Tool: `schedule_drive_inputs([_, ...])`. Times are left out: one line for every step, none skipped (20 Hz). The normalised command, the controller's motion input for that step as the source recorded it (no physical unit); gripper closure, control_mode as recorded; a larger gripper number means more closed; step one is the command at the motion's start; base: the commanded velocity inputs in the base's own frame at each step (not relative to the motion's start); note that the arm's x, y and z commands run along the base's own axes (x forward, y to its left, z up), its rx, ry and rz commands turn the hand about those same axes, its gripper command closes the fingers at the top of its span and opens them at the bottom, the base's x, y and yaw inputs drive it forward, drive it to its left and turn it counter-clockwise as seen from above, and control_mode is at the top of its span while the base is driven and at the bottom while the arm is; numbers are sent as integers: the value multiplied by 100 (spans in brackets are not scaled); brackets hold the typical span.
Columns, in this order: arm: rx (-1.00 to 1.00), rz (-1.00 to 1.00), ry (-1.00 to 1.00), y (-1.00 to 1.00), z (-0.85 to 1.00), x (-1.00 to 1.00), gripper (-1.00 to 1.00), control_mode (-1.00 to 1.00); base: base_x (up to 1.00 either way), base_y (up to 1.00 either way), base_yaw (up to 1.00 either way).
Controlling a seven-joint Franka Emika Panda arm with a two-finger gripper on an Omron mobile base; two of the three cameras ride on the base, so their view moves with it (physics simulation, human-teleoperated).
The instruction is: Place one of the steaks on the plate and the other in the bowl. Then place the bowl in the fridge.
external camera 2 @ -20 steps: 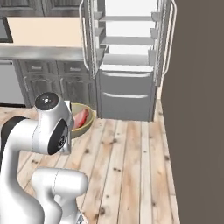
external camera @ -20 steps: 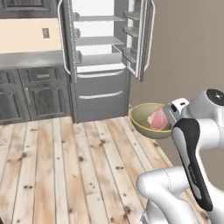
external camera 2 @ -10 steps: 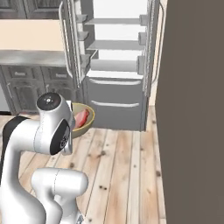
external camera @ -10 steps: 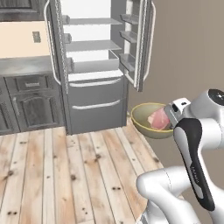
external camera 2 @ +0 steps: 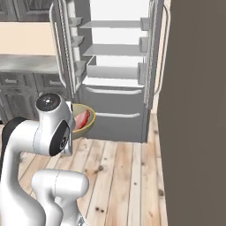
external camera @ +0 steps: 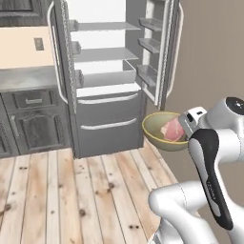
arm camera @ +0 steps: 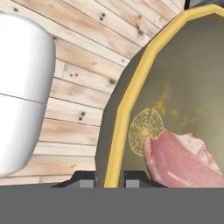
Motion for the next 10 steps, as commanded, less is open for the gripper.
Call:
schedule_drive_inputs([0,0,0,0,0,0,100,100,71,0,0])
schedule_drive_inputs([0,0,0,0,0,0,100,100,71,0,0])
schedule_drive_inputs([0,0,0,0,0,0,100,100,71,0,0])
schedule_drive_inputs([0,0,0,0,0,0,100,100,70,0,0])
schedule_drive_inputs([0,0,0,0,0,0,100,100,70,0,0])
schedule_drive_inputs([0,0,0,0,0,0,100,100,70,0,0])
schedule_drive_inputs([0,0,0,0,0,0,100,100,71,0,0])
schedule_drive_inputs([0,0,0,0,0,0,100,100,72,0,0])
schedule_drive_inputs([0,0,0,0,0,0,100,100,72,0,0])
schedule_drive_inputs([0,0,0,0,0,0,100,100,68,0,0])
